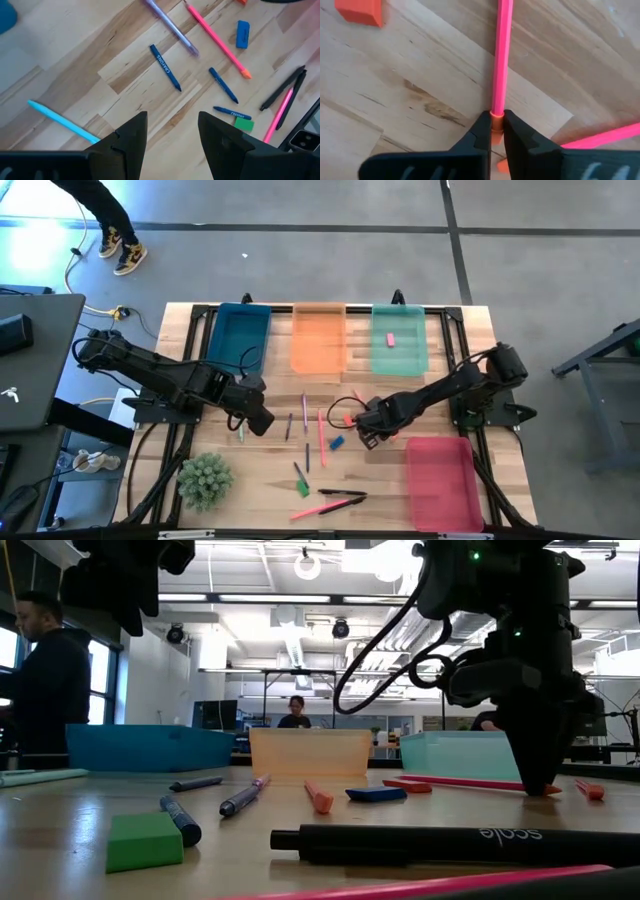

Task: Sort crayons/erasers/pens/pencils in bins
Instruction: Put the top center pink pencil into the pink bin

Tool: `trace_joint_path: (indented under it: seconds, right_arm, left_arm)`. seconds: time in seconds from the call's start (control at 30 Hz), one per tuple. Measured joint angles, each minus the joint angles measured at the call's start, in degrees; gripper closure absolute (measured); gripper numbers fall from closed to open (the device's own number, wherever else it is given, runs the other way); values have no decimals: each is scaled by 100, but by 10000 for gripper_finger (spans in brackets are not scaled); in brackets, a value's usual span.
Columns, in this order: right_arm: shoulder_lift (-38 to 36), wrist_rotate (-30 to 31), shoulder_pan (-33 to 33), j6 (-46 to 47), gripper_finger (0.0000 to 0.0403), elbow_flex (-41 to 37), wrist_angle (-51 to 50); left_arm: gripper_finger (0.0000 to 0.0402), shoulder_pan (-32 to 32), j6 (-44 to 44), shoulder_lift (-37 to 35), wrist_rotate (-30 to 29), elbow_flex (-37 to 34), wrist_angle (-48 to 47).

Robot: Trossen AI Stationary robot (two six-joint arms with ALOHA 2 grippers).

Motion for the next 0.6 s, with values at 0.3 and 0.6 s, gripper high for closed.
trace_joint_path:
  seconds: [0.3, 0.6]
  right_arm:
    - [-594, 210, 221, 408, 395, -14, -198]
    - [-1574, 846, 655, 966, 397, -3, -200]
  left_arm:
    - [236, 2, 126, 0, 114, 0, -5]
    - [236, 151, 234, 2, 126, 0, -16]
